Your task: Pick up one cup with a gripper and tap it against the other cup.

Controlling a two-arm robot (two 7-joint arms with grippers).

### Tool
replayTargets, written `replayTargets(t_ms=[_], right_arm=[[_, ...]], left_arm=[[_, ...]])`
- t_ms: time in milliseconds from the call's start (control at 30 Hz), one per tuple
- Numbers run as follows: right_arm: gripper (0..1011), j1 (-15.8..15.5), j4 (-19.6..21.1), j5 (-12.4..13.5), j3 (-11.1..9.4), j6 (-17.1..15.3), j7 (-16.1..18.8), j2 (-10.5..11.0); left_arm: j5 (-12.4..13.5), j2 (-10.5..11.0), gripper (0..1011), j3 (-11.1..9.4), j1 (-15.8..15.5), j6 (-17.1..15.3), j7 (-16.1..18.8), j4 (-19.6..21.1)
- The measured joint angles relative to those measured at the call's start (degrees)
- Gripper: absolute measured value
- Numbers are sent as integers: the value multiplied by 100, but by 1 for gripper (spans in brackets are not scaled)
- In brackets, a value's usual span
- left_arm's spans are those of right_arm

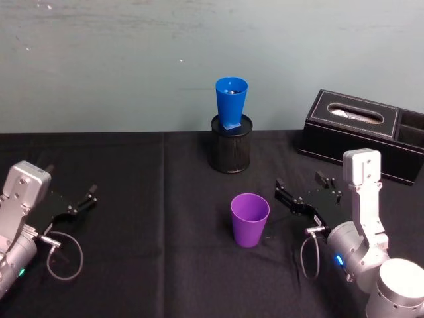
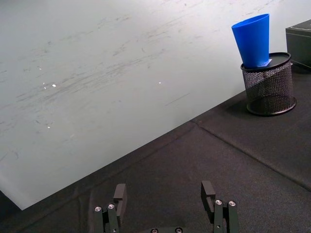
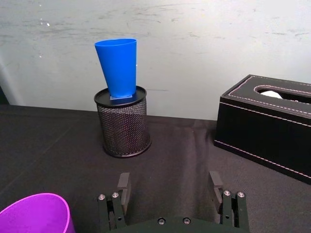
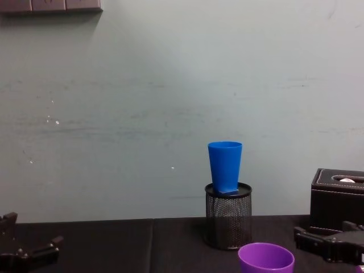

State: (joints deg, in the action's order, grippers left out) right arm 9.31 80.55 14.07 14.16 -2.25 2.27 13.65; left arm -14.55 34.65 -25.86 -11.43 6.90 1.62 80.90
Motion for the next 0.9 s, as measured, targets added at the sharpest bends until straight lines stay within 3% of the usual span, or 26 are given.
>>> replayTargets(t_ms=[900], right_arm=[[1003,-2,8,-18,-1,35,-82,-18]], left_arm=[[0,0,1000,0,0,0,0,0]])
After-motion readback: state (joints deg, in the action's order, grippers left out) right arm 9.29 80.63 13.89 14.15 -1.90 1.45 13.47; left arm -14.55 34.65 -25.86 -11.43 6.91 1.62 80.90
